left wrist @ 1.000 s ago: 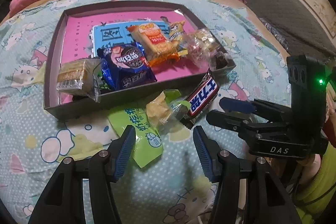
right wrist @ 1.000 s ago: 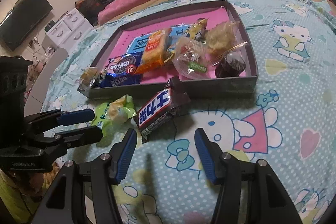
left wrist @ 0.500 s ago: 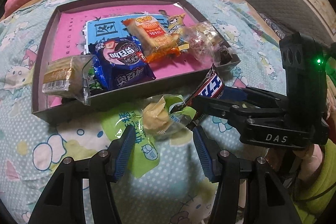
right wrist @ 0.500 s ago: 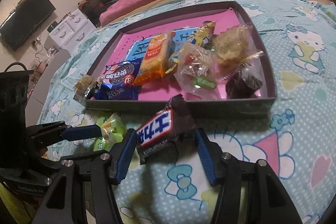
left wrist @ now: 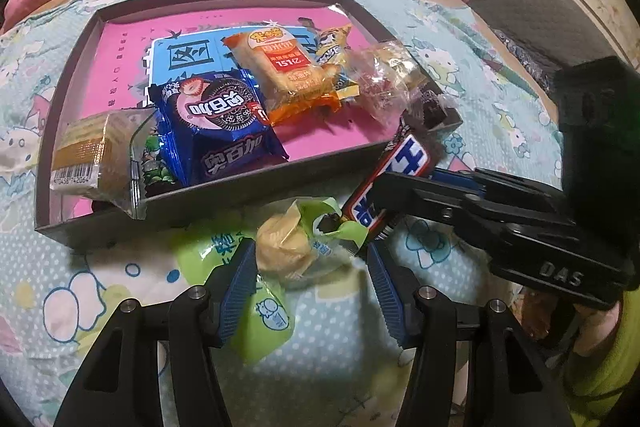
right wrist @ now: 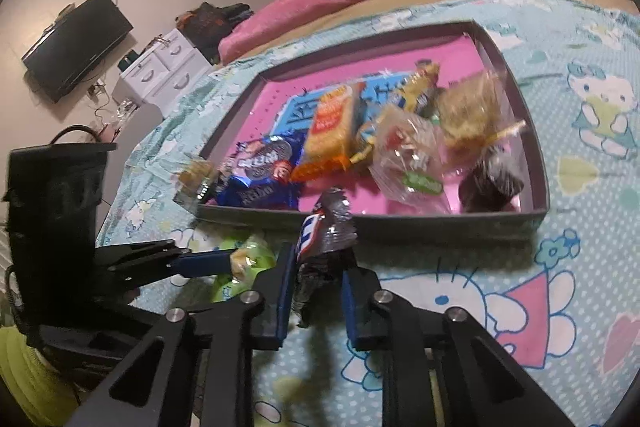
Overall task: Organize snacks
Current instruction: 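Grasp the green snack bag with the left tool while the right tool grasps the Snickers bar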
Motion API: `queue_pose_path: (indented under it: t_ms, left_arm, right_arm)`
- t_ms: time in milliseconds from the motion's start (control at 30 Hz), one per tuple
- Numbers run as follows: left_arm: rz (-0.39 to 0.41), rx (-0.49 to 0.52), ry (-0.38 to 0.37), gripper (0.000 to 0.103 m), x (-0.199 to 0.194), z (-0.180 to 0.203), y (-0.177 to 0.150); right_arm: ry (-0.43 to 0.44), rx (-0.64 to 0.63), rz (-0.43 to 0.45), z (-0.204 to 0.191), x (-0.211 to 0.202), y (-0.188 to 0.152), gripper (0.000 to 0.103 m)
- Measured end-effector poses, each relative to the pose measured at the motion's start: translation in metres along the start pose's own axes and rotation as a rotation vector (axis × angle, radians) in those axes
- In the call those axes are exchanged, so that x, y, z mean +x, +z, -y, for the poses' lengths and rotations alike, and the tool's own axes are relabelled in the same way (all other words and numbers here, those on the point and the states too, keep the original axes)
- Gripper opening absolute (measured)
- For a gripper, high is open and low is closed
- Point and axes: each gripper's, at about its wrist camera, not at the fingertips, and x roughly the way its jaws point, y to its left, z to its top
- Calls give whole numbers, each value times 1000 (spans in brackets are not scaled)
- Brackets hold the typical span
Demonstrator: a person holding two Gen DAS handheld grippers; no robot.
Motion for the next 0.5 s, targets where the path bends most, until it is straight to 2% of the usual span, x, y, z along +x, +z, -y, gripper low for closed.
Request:
queue_pose_path:
  t_ms: [33,233,500]
  left_arm:
    - [4,-3,4,53,0,-1,0]
    - [32,-58,11,42,4,-12,-1]
    - [73,-154,-59,37,-16,-24,-3]
  right_arm:
    - [-3,-10,8,-2,-2,1,20]
    - [-17,-62,39,-14,-11,1,18]
    - [8,-47,94,-11,-28,3,18]
